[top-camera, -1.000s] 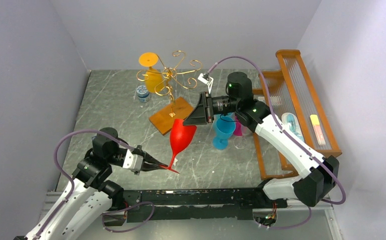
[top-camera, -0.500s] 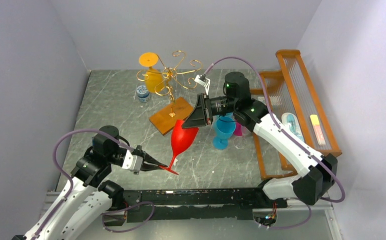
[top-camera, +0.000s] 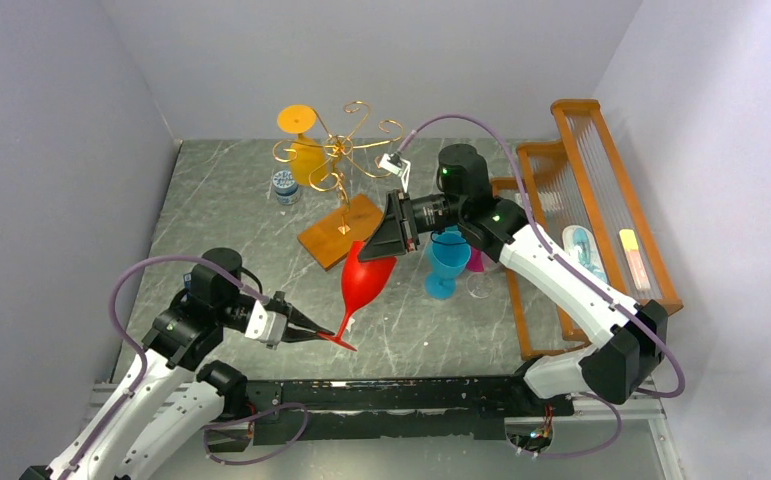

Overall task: Take the wine glass off the wine glass rack
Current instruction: Place the wine glass at the center of the board.

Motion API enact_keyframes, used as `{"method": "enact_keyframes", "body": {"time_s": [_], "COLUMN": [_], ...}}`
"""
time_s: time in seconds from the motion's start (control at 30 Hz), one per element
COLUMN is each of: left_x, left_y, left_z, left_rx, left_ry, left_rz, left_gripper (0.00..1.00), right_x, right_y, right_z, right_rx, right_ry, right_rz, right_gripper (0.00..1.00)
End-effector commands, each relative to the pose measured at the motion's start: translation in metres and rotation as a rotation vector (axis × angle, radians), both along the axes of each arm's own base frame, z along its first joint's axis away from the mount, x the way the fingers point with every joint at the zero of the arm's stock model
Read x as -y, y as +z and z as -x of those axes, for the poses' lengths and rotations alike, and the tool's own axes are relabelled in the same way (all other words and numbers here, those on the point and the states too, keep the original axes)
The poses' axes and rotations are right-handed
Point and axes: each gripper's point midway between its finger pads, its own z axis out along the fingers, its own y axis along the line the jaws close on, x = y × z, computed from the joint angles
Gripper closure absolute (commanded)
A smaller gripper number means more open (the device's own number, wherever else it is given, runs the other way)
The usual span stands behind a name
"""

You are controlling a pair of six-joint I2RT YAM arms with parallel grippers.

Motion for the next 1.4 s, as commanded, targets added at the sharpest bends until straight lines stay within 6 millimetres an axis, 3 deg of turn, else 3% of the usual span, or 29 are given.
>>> {"method": "enact_keyframes", "body": {"time_s": [0.0,0.07,0.17,0.5,0.87,1.03,1.13,1.37], "left_x": [-0.001,0.0,0.001,-0.001,-0.002,-0.001,-0.002,-0.003], "left_y": [0.005,0.005,0.006,0.003,0.002,0.001,-0.001,-0.002], "left_z": [0.0,-0.001,-0.003,-0.001,0.001,0.0,0.0,0.002], "left_rx": [0.049,0.047,0.055,0.045,0.043,0.041,0.044,0.04], "left_ry": [-0.019,-0.015,-0.013,-0.016,-0.021,-0.027,-0.025,-0.035], "left_rz": [0.005,0.009,0.012,-0.002,-0.007,-0.009,-0.022,-0.028], "left_gripper": [0.95,0.95,0.95,0.95,0.95,0.95,0.95,0.95], "right_x": [-0.001,0.0,0.002,0.003,0.0,0.0,0.003,0.004], "right_y": [0.012,0.014,0.017,0.02,0.019,0.019,0.02,0.027], "right_z": [0.007,0.008,0.009,0.011,0.01,0.008,0.007,0.012], "right_rx": [0.004,0.022,0.029,0.052,0.034,0.035,0.046,0.034], "right_ry": [0.021,0.017,0.013,0.019,0.03,0.024,0.013,0.041], "right_rz": [-0.016,-0.018,-0.025,-0.037,-0.044,-0.027,-0.01,-0.03], "right_gripper": [0.63,0.56,0.54,0.67,0.9,0.73,0.71,0.94]}}
